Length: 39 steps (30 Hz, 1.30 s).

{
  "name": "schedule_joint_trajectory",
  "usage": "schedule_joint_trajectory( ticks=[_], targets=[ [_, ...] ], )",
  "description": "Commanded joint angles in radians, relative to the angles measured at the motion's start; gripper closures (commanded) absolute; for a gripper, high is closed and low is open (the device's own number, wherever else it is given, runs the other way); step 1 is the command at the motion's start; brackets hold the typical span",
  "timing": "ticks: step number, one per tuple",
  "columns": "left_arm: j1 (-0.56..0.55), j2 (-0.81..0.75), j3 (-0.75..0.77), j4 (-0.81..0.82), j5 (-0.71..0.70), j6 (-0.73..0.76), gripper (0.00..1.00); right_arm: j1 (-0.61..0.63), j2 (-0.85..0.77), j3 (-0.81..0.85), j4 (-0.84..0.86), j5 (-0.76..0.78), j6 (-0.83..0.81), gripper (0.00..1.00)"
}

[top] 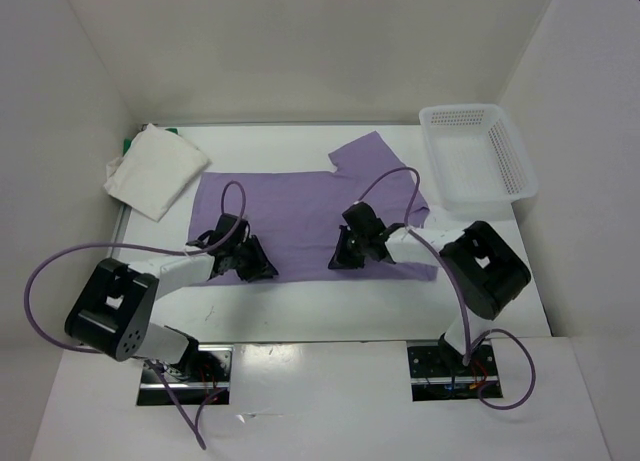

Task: Fold and stack the t-shirts
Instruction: Fold the flattened tshirt in 1/3 of the way, then grap the side of the flattened tshirt furthest away from the robot with both arms

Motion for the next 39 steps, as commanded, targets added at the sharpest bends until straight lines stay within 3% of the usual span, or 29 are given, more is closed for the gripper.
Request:
schedule_joint_trajectory(
  ticks=[1, 5, 8, 10, 12, 13, 15, 16, 18, 21, 22, 24, 27, 30, 36, 39],
  targets=[
    [0.002, -0.04, -0.09, -0.19, -0.006, 0.017, 0.69, 0.052, -0.028, -0.087, -0.124, 0.035, -0.013, 1.0],
    [-0.01, -0.232, -0.22, -0.22, 0.017, -0.067, 0.69, 0.071, -0.115, -0.127, -0.16, 0.005, 0.001, 0.98],
    [-0.01, -0.346, -0.199, -0.278, -0.011, -0.077, 0.69, 0.071, -0.163, -0.105, -0.228, -0.025, -0.021, 0.93],
    [0.017, -0.347, -0.097, -0.313, -0.011, -0.046, 0.69, 0.048, -0.189, -0.023, -0.3, -0.012, -0.066, 0.86],
    [0.049, -0.307, 0.02, -0.365, -0.002, 0.032, 0.69, -0.003, -0.229, 0.04, -0.314, -0.058, -0.099, 0.82],
    [0.071, -0.29, 0.137, -0.365, -0.002, 0.058, 0.72, -0.048, -0.238, 0.098, -0.314, -0.076, -0.114, 0.8],
    [0.173, -0.244, 0.241, -0.365, -0.002, 0.13, 0.82, -0.075, -0.238, 0.18, -0.314, -0.104, -0.14, 0.79],
    [0.216, -0.224, 0.284, -0.343, -0.017, 0.15, 0.82, -0.075, -0.226, 0.204, -0.314, -0.095, -0.151, 0.79],
    [0.36, -0.121, 0.391, -0.291, -0.046, 0.179, 0.9, -0.084, -0.182, 0.264, -0.314, -0.074, -0.16, 0.92],
    [0.476, 0.058, 0.503, -0.214, -0.089, 0.204, 0.91, -0.084, -0.172, 0.275, -0.267, -0.074, -0.16, 0.94],
    [0.493, 0.145, 0.531, -0.201, -0.089, 0.204, 0.9, -0.095, -0.172, 0.275, -0.251, -0.074, -0.148, 0.94],
    [0.517, 0.246, 0.618, -0.178, -0.101, 0.204, 0.78, -0.095, -0.172, 0.275, -0.233, -0.086, -0.148, 0.94],
    [0.517, 0.334, 0.677, -0.128, -0.192, 0.204, 0.68, -0.115, -0.146, 0.284, -0.233, -0.097, -0.171, 0.92],
    [0.517, 0.446, 0.776, -0.137, -0.275, 0.204, 0.68, -0.136, -0.126, 0.294, -0.233, -0.118, -0.194, 0.92],
    [0.517, 0.572, 0.893, -0.146, -0.345, 0.238, 0.53, -0.158, -0.094, 0.323, -0.233, -0.144, -0.222, 0.92],
    [0.517, 0.618, 0.932, -0.146, -0.399, 0.271, 0.51, -0.167, -0.082, 0.323, -0.243, -0.144, -0.222, 0.91]
  ],
)
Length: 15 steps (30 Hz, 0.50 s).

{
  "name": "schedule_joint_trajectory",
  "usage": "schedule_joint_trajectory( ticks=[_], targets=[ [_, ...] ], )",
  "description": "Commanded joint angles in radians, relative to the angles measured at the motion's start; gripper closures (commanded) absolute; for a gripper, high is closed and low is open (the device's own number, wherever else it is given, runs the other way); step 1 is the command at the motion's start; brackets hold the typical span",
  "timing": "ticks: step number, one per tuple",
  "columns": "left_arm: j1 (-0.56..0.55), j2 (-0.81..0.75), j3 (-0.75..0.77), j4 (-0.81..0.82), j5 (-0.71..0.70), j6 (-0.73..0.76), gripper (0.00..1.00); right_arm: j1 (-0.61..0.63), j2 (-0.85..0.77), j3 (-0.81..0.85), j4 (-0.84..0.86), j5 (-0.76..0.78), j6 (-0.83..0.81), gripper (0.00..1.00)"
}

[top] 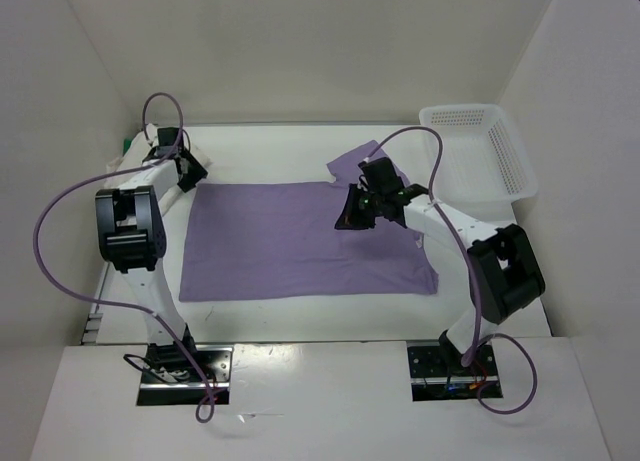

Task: Fold and stack the t-shirts
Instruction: Grap the side of the flattened tshirt furthest away from the robot with both arms

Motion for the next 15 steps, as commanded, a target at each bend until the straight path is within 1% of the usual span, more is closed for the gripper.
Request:
schedule_joint_trajectory(
  ticks=[1, 3, 6, 10, 15],
  targets=[
    [-0.001, 0.049, 0.081, 0.021, -0.084, 0.066, 0.51, -0.008, 0.019, 0.057, 0.018, -0.014, -0.04, 0.91],
    [-0.001, 0.077, 0.11, -0.006, -0.097, 0.089, 0.51, -0.017, 0.019, 0.057, 0.018, -0.014, -0.041, 0.91],
    [-0.001, 0.088, 0.11, 0.015, -0.106, 0.098, 0.51, -0.027, 0.028, 0.057, 0.018, -0.024, -0.041, 0.91],
    [-0.001, 0.124, 0.121, 0.015, -0.097, 0.118, 0.54, -0.027, 0.046, 0.076, 0.018, -0.024, -0.05, 0.91],
    [-0.001, 0.134, 0.109, 0.024, -0.086, 0.118, 0.58, -0.027, 0.065, 0.087, 0.018, -0.033, -0.05, 0.91]
  ],
)
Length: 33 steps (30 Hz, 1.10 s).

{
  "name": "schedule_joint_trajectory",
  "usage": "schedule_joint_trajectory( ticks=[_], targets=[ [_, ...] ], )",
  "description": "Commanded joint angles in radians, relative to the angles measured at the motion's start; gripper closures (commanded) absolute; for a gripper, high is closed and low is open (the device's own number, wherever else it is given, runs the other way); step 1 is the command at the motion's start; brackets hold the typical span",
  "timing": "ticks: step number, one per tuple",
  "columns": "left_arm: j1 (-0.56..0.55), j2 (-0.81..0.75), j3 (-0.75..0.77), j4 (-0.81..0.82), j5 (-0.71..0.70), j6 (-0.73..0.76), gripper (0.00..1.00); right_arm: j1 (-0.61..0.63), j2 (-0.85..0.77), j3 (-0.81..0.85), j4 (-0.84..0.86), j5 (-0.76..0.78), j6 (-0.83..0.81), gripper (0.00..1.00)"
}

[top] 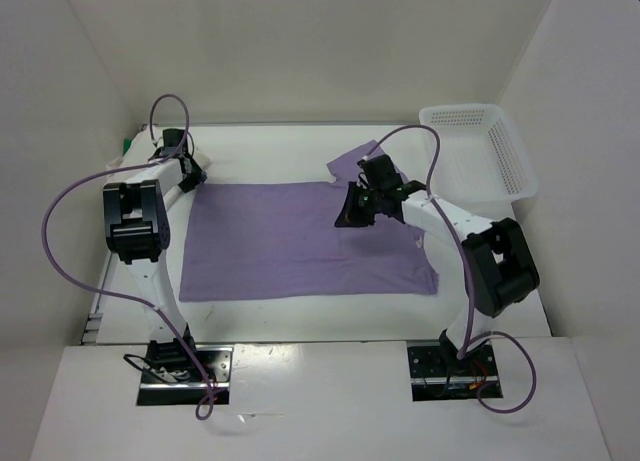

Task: Fold and stack the t-shirts
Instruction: Grap the side of the flattened tshirt furthest away from the robot with both arms

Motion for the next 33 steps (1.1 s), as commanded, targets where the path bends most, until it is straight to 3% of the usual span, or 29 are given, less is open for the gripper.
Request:
schedule_joint_trajectory(
  ticks=[1, 5, 12, 18, 27, 33],
  targets=[
    [-0.001, 0.014, 0.026, 0.022, 0.0, 0.033, 0.59, -0.005, 0.015, 0.056, 0.018, -0.01, -0.02, 0.91],
    [-0.021, 0.023, 0.026, 0.031, 0.0, 0.033, 0.64, -0.014, 0.038, 0.085, 0.018, -0.01, -0.02, 0.9],
    [-0.021, 0.004, 0.026, 0.04, 0.012, 0.033, 0.86, -0.079, 0.138, 0.232, 0.03, 0.011, -0.039, 0.73],
    [-0.021, -0.062, -0.014, 0.071, 0.021, 0.033, 0.97, -0.169, 0.343, 0.471, 0.04, 0.201, -0.096, 0.59],
    [-0.021, -0.154, -0.094, 0.1, 0.049, 0.011, 1.0, -0.235, 0.789, 1.095, -0.197, 0.468, -0.199, 0.5],
    [-0.021, -0.155, -0.094, 0.1, 0.061, 0.011, 1.0, -0.235, 1.162, 1.76, -0.431, 0.611, -0.236, 0.42]
  ],
)
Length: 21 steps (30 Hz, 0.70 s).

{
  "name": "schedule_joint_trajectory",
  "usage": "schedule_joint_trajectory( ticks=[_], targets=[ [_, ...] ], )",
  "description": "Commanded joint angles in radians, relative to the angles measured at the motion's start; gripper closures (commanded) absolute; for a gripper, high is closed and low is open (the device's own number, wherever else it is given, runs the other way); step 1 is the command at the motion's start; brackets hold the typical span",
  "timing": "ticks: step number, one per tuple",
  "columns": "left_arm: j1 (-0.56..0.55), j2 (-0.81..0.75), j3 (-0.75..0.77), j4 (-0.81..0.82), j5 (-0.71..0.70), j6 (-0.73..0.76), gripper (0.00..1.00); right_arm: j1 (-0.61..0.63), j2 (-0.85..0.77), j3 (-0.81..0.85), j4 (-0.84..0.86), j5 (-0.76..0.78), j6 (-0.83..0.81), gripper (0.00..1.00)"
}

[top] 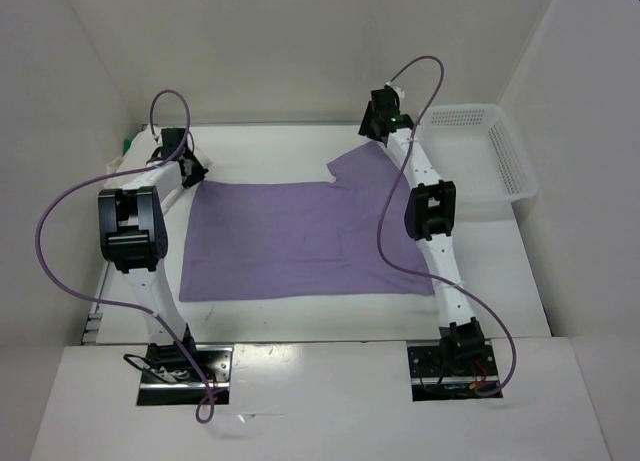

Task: Fold and stack the t-shirts
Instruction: Grap the side of the flattened tshirt furthest away from the robot with both arms

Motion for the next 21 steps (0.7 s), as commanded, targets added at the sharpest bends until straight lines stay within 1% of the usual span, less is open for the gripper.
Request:
schedule_joint_trajectory(
  ticks=[1, 3, 4, 15, 18, 19, 20, 21],
  targets=[
    [-0.001, -0.044, -0.006, 0.031, 0.017, -0.004, 1.0, 0.0, 0.094, 0.222, -0.147, 0.117, -0.048, 0.42],
    [-0.001, -0.044, -0.006, 0.022, 0.017, -0.004, 1.0, -0.001, 0.094, 0.179, -0.11, 0.117, -0.048, 0.41],
    [-0.001, -0.044, -0.006, 0.022, 0.027, -0.004, 1.0, -0.001, 0.103, 0.189, -0.096, 0.103, -0.063, 0.39],
    [-0.001, -0.044, 0.003, 0.022, 0.049, -0.013, 1.0, -0.001, 0.18, 0.211, -0.065, 0.075, -0.073, 0.39],
    [-0.001, -0.044, 0.003, 0.022, 0.058, -0.013, 1.0, -0.01, 0.18, 0.211, -0.056, 0.051, -0.064, 0.47],
    [-0.001, -0.044, 0.003, 0.022, 0.058, -0.013, 1.0, -0.01, 0.18, 0.22, -0.056, 0.051, -0.064, 0.52],
    [-0.001, -0.044, 0.003, 0.022, 0.058, -0.013, 1.0, -0.019, 0.18, 0.22, -0.056, 0.042, -0.064, 0.63],
    [-0.001, -0.044, 0.003, 0.022, 0.058, -0.013, 1.0, -0.019, 0.18, 0.22, -0.056, 0.042, -0.064, 0.67]
  ],
)
